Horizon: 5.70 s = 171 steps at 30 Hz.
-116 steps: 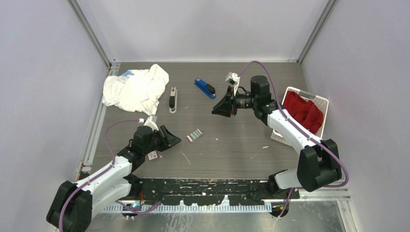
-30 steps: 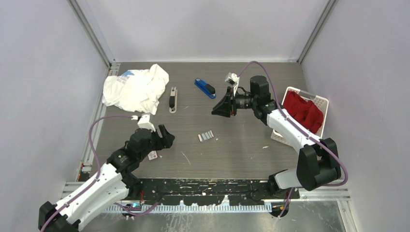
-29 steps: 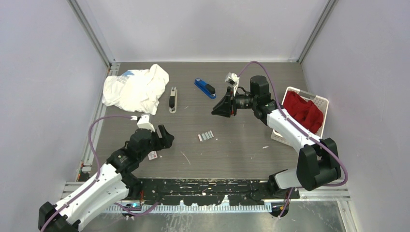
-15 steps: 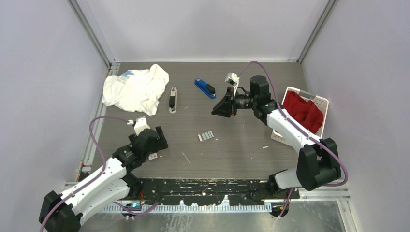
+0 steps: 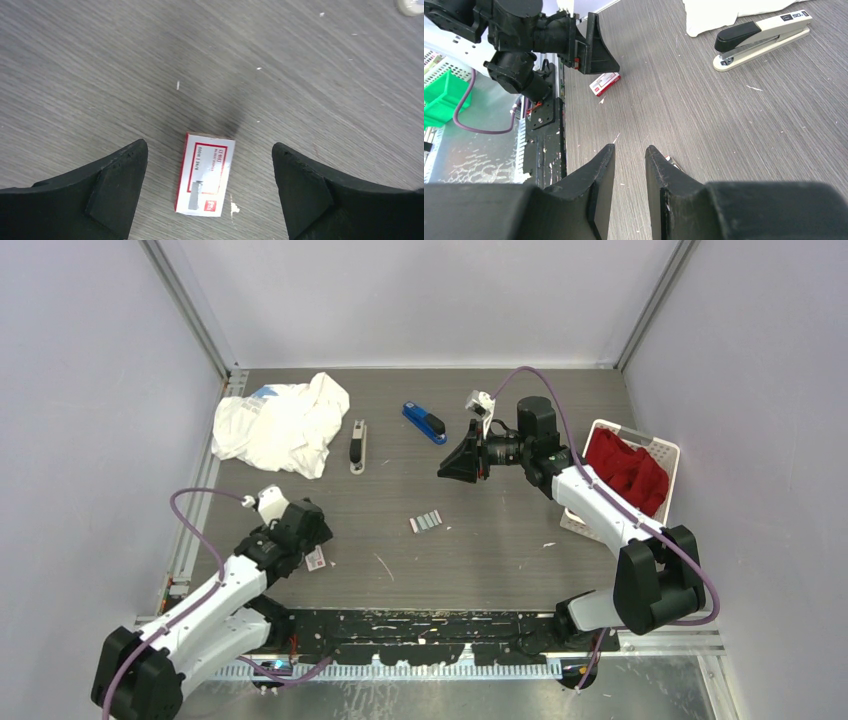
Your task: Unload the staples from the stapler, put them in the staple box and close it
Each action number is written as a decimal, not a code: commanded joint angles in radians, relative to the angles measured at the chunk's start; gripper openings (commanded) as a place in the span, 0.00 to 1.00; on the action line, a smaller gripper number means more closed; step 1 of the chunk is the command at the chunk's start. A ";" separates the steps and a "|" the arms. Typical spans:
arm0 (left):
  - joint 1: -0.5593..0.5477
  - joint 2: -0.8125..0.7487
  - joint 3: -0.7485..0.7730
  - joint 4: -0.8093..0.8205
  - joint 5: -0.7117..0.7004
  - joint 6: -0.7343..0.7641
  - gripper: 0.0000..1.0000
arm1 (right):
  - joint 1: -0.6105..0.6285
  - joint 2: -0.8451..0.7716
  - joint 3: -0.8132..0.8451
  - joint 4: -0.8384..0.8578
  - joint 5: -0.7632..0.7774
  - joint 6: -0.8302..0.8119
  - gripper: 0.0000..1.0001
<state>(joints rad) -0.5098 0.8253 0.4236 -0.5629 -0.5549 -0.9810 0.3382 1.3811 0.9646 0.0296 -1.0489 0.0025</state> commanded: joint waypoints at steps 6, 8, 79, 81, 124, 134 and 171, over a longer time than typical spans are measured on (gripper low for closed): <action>0.017 0.143 0.039 -0.083 0.071 -0.167 0.73 | -0.002 -0.014 -0.004 0.036 -0.016 -0.002 0.34; 0.017 0.162 0.041 -0.092 0.101 -0.182 0.72 | -0.001 -0.015 -0.003 0.036 -0.016 -0.002 0.34; 0.248 0.284 -0.009 0.456 0.730 0.393 0.49 | 0.001 -0.005 -0.005 0.035 -0.025 -0.007 0.34; 0.248 0.289 -0.011 0.458 0.755 0.389 0.47 | 0.000 -0.005 -0.005 0.034 -0.025 -0.007 0.34; 0.025 0.108 0.457 0.434 0.919 0.192 0.69 | -0.001 0.010 0.009 -0.027 0.003 -0.084 0.34; -0.349 0.326 0.969 0.245 0.446 0.105 0.91 | -0.001 0.039 0.017 -0.037 -0.026 -0.097 0.34; -0.025 -0.089 0.049 0.377 0.628 0.415 0.93 | 0.002 0.003 -0.053 -0.457 -0.168 -1.063 0.84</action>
<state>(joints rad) -0.6350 0.8101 0.5514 -0.2932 -0.0284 -0.4778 0.3386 1.4117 0.9451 -0.2199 -1.1137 -0.6147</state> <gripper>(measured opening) 0.932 0.781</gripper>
